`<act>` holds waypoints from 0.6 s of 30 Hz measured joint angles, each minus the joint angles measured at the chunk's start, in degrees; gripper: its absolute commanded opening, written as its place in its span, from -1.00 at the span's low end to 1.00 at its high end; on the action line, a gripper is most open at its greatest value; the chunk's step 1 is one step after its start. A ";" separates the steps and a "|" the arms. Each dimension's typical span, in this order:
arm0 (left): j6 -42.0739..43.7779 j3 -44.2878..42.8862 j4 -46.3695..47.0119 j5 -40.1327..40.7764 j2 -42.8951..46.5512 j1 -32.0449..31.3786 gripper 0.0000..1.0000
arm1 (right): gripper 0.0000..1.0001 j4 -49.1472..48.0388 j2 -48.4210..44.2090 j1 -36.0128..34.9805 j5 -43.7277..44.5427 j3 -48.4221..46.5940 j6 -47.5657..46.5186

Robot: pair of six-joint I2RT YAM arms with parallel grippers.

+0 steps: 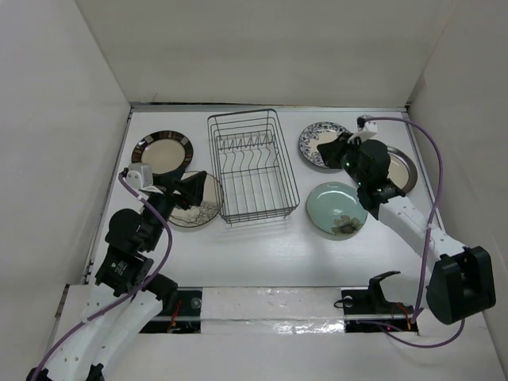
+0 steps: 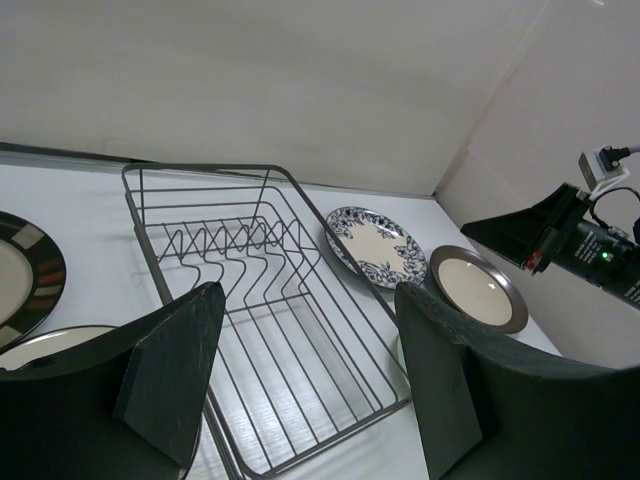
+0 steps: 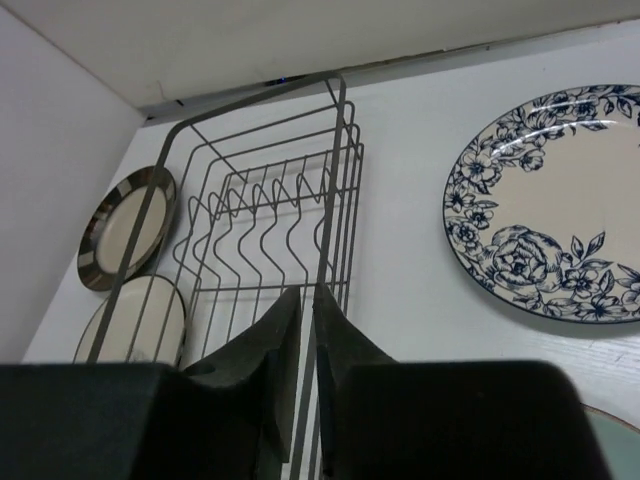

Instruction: Load the plates into the dish rack

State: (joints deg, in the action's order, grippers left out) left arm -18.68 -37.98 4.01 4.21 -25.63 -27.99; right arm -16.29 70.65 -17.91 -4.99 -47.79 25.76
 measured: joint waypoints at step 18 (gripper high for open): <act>0.50 0.00 0.39 -2.38 1.97 0.00 -1.00 | -0.37 4.70 -10.73 22.88 11.47 13.94 11.04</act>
State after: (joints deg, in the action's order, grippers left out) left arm -18.17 -37.98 4.40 1.83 -23.66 -27.99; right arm -11.60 59.92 4.97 6.48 -33.85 36.80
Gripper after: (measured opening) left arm 0.003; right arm 0.141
